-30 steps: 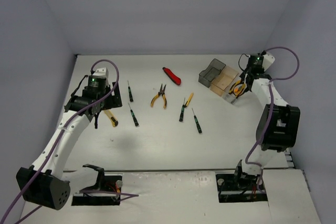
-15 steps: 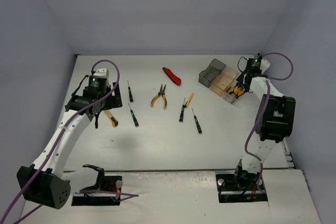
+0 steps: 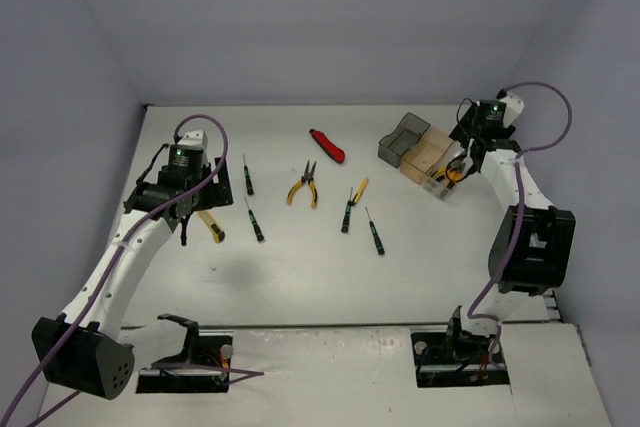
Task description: Sort the tools into containers
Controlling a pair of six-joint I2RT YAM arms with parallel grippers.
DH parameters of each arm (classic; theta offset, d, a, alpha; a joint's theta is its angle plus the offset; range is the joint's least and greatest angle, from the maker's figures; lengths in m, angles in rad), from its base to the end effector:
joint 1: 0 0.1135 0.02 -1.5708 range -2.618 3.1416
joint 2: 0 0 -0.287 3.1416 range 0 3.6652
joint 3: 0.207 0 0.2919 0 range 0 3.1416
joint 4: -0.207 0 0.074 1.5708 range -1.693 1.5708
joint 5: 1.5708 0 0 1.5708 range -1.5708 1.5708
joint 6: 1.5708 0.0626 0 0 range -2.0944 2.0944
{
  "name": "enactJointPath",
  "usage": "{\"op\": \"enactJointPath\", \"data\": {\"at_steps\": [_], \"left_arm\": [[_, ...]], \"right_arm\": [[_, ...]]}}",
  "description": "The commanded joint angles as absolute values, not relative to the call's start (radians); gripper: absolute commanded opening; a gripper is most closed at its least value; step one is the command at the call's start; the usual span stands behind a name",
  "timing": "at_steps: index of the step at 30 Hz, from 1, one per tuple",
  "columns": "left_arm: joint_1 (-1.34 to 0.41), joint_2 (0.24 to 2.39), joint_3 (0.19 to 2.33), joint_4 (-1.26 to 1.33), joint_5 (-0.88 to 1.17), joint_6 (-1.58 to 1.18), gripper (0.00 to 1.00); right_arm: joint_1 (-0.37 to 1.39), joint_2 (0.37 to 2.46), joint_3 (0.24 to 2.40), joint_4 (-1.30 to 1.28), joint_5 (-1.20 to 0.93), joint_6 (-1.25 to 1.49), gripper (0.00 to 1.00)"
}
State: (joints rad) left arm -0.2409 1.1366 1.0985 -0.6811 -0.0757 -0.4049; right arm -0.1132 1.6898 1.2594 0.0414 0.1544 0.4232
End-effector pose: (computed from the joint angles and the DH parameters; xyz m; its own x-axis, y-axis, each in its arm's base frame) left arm 0.2824 -0.0645 0.3331 -0.6600 -0.2423 -0.7111 -0.0841 0.9644 -0.2506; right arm 0.4604 -0.0620 0.2823 -0.2397 0.4357 -0.8676 0.3855 0.8629 0.3268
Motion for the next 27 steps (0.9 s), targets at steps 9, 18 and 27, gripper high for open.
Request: {"op": "enactJointPath", "data": {"at_steps": [9, 18, 27], "left_arm": [[-0.233, 1.117, 1.111, -0.656, -0.084, -0.413, 0.75], [-0.232, 1.112, 1.111, -0.654, -0.079, -0.415, 0.75], [-0.232, 1.110, 1.111, -0.654, -0.075, -0.416, 0.75]], "right_arm": [[0.389, 1.610, 1.325, 0.058, 0.189, 0.341, 0.62], [0.622, 1.936, 1.510, 0.057, 0.358, 0.545, 0.73], [0.676, 2.198, 1.723, 0.056, 0.433, 0.592, 0.73]]}}
